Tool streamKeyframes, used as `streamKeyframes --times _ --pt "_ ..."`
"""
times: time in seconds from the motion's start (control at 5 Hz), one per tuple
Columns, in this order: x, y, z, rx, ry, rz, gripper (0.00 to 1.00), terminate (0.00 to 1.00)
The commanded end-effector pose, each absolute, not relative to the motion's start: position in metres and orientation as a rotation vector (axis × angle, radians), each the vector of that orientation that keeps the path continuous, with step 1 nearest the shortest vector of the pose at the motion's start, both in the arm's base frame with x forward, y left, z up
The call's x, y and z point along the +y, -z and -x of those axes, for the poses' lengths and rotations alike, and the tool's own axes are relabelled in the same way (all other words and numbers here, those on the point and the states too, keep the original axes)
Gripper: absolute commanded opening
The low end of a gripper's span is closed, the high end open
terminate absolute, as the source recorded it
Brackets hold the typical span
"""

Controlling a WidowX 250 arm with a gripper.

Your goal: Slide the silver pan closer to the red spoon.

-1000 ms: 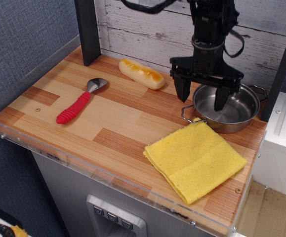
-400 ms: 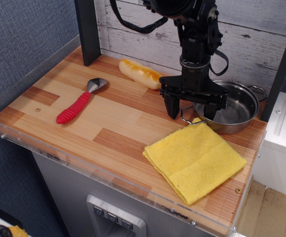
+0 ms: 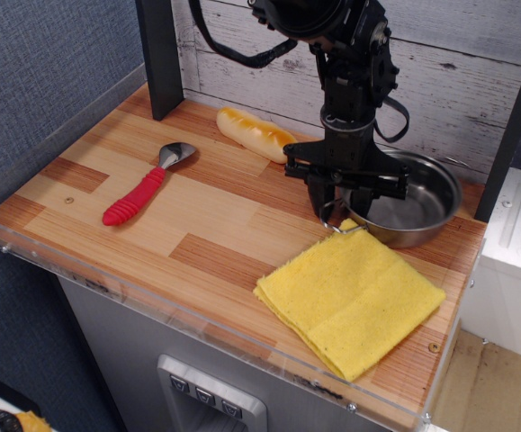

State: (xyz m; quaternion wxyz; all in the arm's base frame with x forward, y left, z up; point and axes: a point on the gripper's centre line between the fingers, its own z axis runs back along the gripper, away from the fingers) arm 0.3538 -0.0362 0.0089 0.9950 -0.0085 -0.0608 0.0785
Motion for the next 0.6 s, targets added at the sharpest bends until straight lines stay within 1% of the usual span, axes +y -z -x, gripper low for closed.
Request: streamKeyframes --times 0.0,0.4 --pt "-0.0339 -0.0336 -0.3502 -0.198 -0.166 0.015 0.00 0.00" --pt "-0.0371 -0.0407 -0.3526 -0.225 -0.153 0.017 0.00 0.00"
